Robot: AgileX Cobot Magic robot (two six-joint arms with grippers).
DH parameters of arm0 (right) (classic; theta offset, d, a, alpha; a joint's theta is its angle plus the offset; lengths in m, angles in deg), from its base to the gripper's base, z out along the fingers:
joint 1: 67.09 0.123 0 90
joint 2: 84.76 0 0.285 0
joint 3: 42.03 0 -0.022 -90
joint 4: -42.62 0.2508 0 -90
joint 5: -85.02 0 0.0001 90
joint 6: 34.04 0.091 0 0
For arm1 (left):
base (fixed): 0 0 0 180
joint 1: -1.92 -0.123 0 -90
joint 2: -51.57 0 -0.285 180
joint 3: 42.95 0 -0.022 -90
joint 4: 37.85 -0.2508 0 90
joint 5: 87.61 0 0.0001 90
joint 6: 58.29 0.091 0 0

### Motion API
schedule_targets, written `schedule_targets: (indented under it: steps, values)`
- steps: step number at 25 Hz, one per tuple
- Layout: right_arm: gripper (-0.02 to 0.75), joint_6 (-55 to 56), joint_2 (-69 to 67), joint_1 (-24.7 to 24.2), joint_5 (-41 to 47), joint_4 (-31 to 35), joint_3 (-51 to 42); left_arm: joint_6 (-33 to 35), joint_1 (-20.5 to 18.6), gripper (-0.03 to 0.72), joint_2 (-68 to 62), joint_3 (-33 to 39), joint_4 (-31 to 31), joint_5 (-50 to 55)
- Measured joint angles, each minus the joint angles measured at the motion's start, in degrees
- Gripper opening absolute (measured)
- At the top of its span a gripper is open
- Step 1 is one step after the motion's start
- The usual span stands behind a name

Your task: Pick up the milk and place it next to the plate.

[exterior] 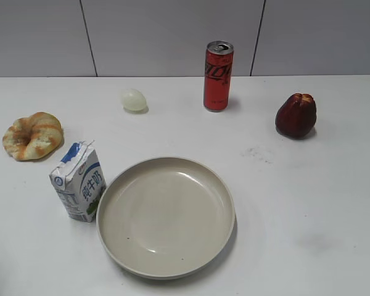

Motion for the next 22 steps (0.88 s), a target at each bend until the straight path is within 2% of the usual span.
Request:
schedule_targets:
  steps: [5,12,22]
  values:
    - [0.459,0.0,0.0,0.0,0.1,0.0,0.0,0.0,0.0,0.588,15.2,8.2,-2.2,0.0]
    - [0.459,0.0,0.0,0.0,0.0,0.0,0.0,-0.1,0.8,0.587,32.5,11.3,-3.1,1.5]
    - [0.459,0.0,0.0,0.0,0.0,0.0,0.0,-0.1,5.2,0.586,38.5,13.4,-5.2,4.9]
